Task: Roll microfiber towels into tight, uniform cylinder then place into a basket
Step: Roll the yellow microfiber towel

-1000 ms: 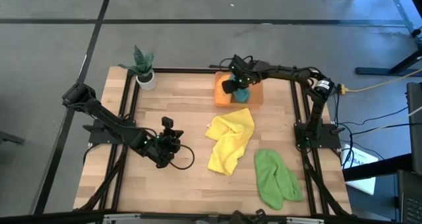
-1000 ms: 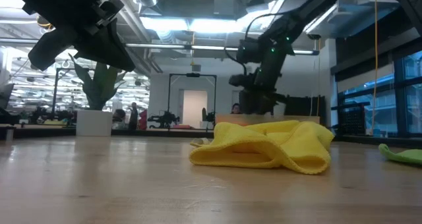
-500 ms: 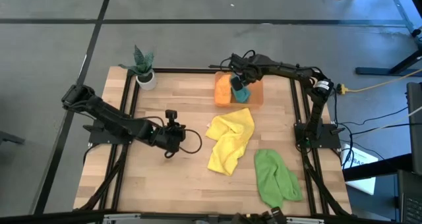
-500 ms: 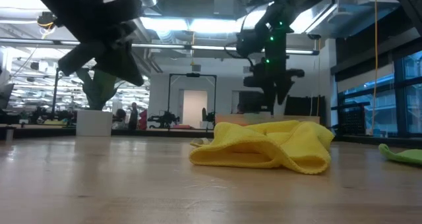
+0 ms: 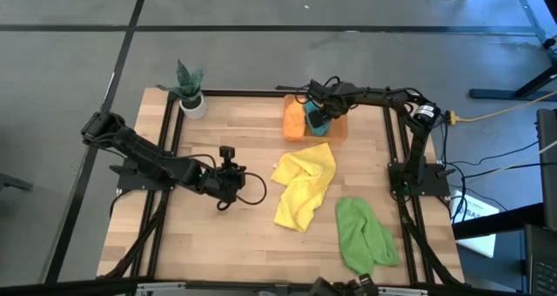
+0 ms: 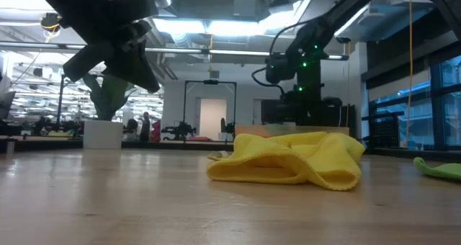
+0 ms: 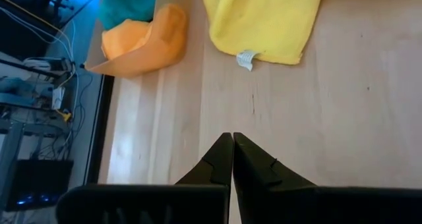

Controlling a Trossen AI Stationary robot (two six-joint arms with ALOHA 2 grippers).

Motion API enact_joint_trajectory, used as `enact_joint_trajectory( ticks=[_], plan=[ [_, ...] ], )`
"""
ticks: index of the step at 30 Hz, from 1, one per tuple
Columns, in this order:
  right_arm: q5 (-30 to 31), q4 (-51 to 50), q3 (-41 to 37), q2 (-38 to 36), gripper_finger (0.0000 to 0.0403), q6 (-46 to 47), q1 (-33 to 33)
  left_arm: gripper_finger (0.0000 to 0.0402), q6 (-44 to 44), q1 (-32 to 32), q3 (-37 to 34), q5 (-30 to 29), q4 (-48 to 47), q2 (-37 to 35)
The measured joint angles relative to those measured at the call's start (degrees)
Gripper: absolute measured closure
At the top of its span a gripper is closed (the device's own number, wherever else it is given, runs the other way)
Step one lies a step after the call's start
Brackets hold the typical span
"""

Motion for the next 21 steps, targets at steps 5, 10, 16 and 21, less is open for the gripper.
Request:
enact_joint_trajectory(
  ticks=[5, 10, 16, 21],
  plan=[
    [-2.8, 1.1, -0.2, 0.2, 0.0257, -1.5, -0.1, 0.0398, 0.0, 0.0, 0.0, 0.0, 0.1, 0.0],
    [-7.5, 1.0, -0.2, 0.6, 0.0257, -1.8, -0.1, 0.0398, 0.0, 0.0, 0.0, 0.0, 0.1, 0.0],
    [-17.8, 1.0, -0.2, 0.8, 0.0257, -4.8, -0.1, 0.0398, 0.0, 0.0, 0.0, 0.0, 0.2, 0.0],
    [-18.4, 1.1, -0.2, 0.8, 0.0257, -4.8, 0.0, 0.0398, 0.4, 0.0, 0.0, 0.0, 0.3, 0.0]
  ],
)
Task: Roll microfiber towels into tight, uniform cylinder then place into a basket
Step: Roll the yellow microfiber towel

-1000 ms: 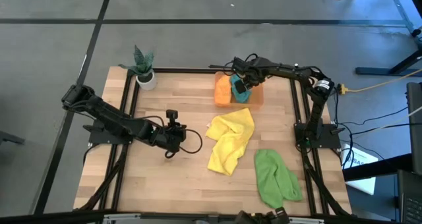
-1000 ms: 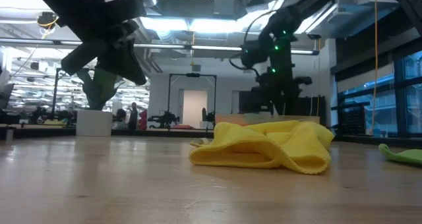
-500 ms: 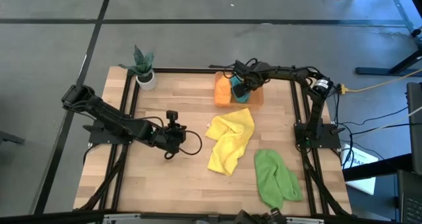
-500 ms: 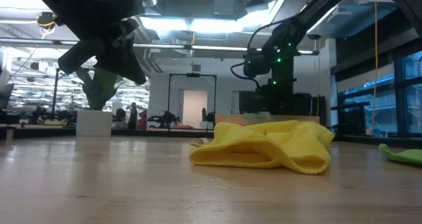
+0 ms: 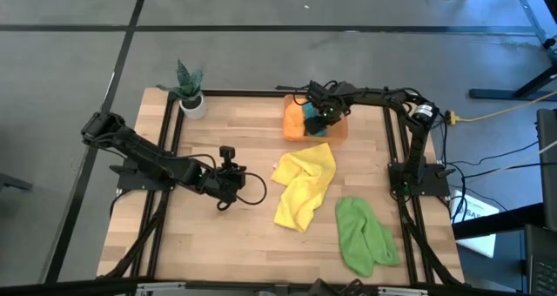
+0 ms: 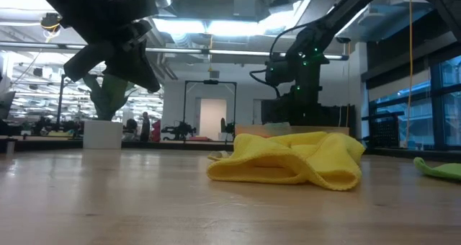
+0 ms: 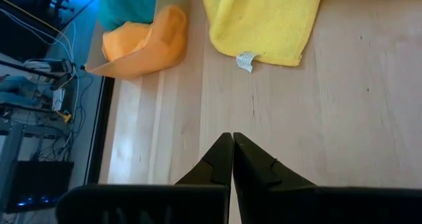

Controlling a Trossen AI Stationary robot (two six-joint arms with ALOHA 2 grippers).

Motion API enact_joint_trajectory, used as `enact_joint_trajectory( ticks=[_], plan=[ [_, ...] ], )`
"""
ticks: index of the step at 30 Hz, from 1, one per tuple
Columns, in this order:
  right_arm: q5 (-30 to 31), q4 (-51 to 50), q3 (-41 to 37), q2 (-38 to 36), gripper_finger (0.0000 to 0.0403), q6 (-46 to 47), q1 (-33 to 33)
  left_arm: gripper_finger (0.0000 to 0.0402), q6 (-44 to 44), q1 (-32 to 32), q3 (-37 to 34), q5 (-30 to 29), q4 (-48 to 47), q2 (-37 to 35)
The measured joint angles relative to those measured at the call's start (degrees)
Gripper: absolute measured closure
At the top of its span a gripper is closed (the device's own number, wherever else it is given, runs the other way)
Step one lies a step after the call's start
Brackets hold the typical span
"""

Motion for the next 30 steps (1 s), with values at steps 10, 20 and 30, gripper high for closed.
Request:
enact_joint_trajectory(
  ticks=[10, 20, 30],
  plan=[
    [16.7, -6.5, 3.8, -5.5, 0.0257, 3.4, 4.3, 0.0398, 0.0, -0.2, 0.0, 0.0, -0.4, -3.0],
    [36.1, -12.0, 4.0, -13.6, 0.0257, 12.2, 20.1, 0.0398, -8.2, -4.7, 0.0, 0.1, -3.5, -10.4],
    [39.1, -11.1, 4.0, -13.6, 0.0257, 22.7, 41.2, 0.0398, -31.4, -11.6, 0.0, 0.4, -17.6, -11.5]
  ],
)
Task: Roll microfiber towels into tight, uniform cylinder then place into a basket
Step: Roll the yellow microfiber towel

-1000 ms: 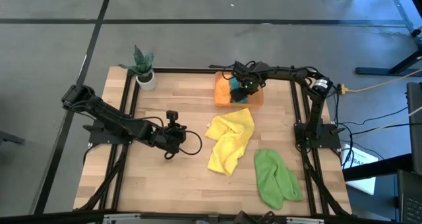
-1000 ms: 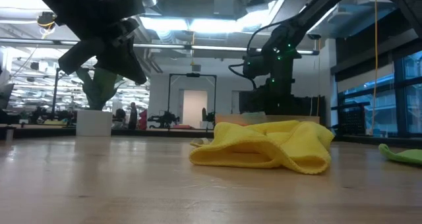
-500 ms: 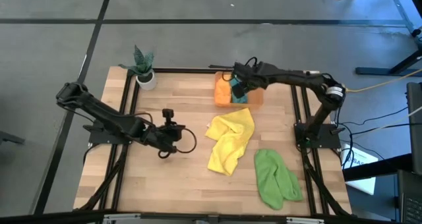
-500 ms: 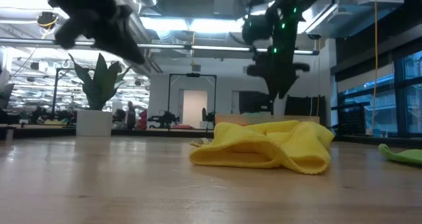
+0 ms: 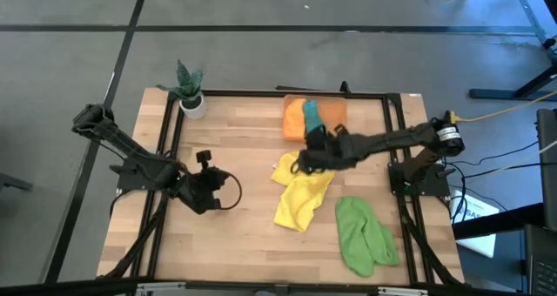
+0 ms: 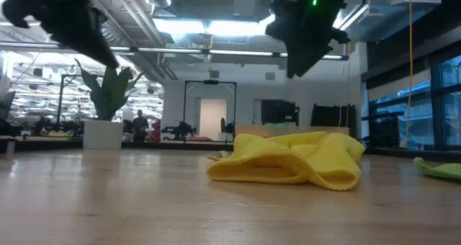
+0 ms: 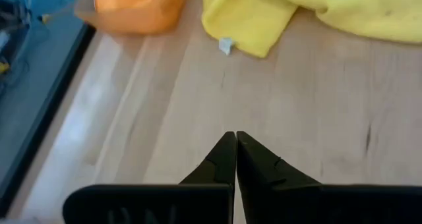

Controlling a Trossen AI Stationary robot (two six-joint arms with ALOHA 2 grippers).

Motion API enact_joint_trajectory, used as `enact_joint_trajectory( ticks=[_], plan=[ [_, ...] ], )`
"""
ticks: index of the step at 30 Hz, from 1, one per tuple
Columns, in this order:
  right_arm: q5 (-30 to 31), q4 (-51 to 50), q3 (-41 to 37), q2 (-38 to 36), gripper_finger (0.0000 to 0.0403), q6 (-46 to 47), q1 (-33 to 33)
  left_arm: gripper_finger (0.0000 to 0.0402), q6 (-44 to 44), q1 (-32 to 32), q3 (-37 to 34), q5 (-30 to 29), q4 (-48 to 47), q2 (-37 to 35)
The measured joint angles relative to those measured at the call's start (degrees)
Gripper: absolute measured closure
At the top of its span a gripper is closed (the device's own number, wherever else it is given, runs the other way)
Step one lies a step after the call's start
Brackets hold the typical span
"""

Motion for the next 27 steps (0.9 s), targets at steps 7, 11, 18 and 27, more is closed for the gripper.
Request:
enact_joint_trajectory(
  ticks=[7, 11, 18, 27],
  plan=[
    [0.2, 11.4, 0.0, 0.4, 0.0257, 0.2, 9.1, 0.0398, -7.8, -5.9, 0.0, 0.6, -2.5, 0.1],
    [0.2, 17.4, 0.0, 1.6, 0.0257, -1.4, 12.1, 0.0398, -8.1, -9.3, 0.0, 0.6, -2.5, 0.1],
    [-3.7, 19.3, 0.0, 4.7, 0.0257, -4.1, 15.3, 0.0398, -7.4, -13.0, 0.0, -4.4, -2.2, 0.1],
    [-11.2, 18.6, 0.0, 10.6, 0.0257, -4.5, 16.8, 0.0398, -1.3, -11.9, 0.0, -5.7, 2.1, 0.1]
  ],
)
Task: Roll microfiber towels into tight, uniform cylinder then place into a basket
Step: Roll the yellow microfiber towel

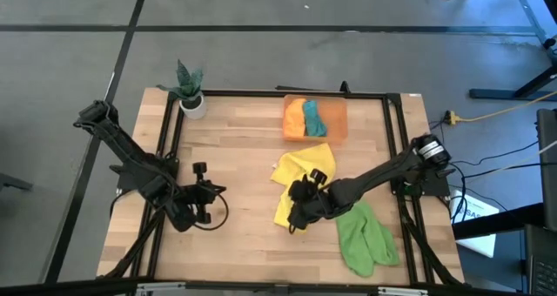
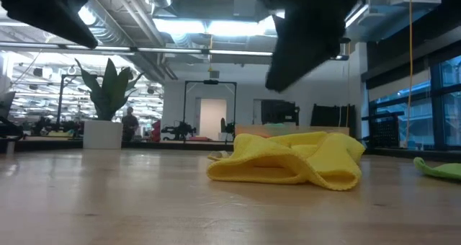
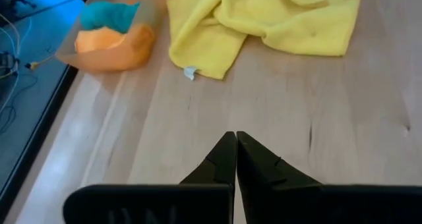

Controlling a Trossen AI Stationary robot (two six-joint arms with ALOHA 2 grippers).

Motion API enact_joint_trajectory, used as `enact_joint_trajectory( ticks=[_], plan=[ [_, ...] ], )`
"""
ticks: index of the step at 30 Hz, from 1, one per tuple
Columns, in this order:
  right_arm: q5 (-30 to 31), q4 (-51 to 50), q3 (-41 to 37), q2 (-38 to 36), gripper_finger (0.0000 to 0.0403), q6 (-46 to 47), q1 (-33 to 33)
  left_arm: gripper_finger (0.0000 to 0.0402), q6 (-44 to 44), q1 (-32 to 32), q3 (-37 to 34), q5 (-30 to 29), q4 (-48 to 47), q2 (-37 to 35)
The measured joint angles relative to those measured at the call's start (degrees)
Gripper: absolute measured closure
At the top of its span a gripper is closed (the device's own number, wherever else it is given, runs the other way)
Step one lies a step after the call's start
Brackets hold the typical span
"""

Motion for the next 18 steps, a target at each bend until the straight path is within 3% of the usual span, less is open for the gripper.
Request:
enact_joint_trajectory(
  ticks=[7, 13, 18],
  plan=[
    [-12.5, -0.5, 0.0, 1.7, 0.0257, -4.1, 0.4, 0.0398, 2.3, 1.3, 0.0, 3.9, 3.2, 0.0],
    [-14.4, 0.0, 0.0, 3.2, 0.0257, -7.0, 1.8, 0.0398, 1.8, 0.8, 0.0, 6.6, 3.3, 0.0],
    [-14.4, 2.3, 0.0, 6.3, 0.0257, -18.5, 2.8, 0.0398, 3.1, 0.6, 0.0, 6.7, 3.3, 0.0]
  ],
)
